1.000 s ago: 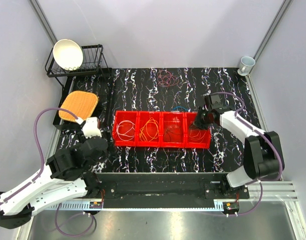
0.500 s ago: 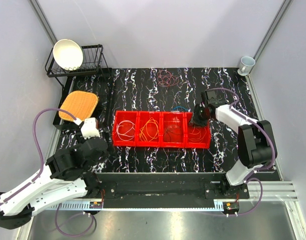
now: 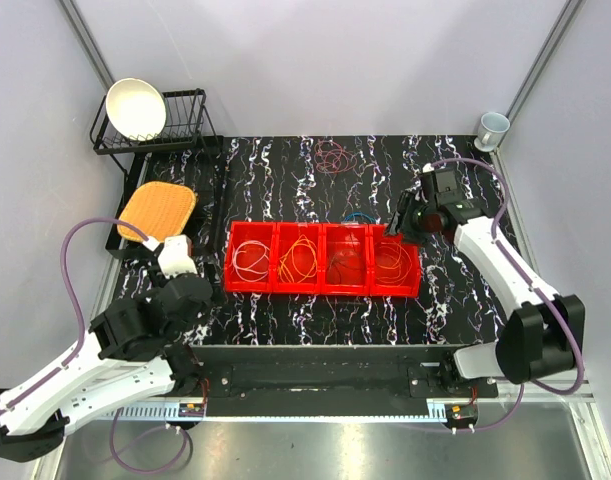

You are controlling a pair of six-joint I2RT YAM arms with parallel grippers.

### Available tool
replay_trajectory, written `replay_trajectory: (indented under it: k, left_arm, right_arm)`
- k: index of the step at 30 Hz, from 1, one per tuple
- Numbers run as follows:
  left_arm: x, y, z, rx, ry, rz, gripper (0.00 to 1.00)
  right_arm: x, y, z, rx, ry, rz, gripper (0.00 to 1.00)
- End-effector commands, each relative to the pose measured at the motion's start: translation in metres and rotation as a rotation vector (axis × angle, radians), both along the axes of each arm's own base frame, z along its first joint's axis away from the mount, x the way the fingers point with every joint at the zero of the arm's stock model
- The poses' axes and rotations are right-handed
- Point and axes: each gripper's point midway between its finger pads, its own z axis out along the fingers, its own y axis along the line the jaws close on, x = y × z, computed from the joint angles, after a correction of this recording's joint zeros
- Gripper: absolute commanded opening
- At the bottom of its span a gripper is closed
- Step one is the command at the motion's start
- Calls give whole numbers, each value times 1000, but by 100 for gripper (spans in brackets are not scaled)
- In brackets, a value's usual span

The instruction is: Untangle the cables

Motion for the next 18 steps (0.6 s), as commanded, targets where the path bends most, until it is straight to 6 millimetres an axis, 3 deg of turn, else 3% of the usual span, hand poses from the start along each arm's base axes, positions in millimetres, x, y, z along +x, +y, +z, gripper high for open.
replay_trajectory:
  k: [1,10,15,16,18]
  left_arm:
    - [4,2,14,-39,-42,34,84]
    - [5,0,13,-33,-31,30,83]
    - [5,0,12,-31,-25,35,83]
    - [6,1,12,-28,-22,36,83]
    - [6,1,12,-31,-22,41,83]
  right_arm:
    - [-8,-8,31,-33,-54,1,57]
    - [-6,-3,45,-3,-77,-3,61]
    - [15,11,56,13,-90,27,64]
    - [21,14,51,3,-74,32,66]
    - [35,19,61,3,-98,37,66]
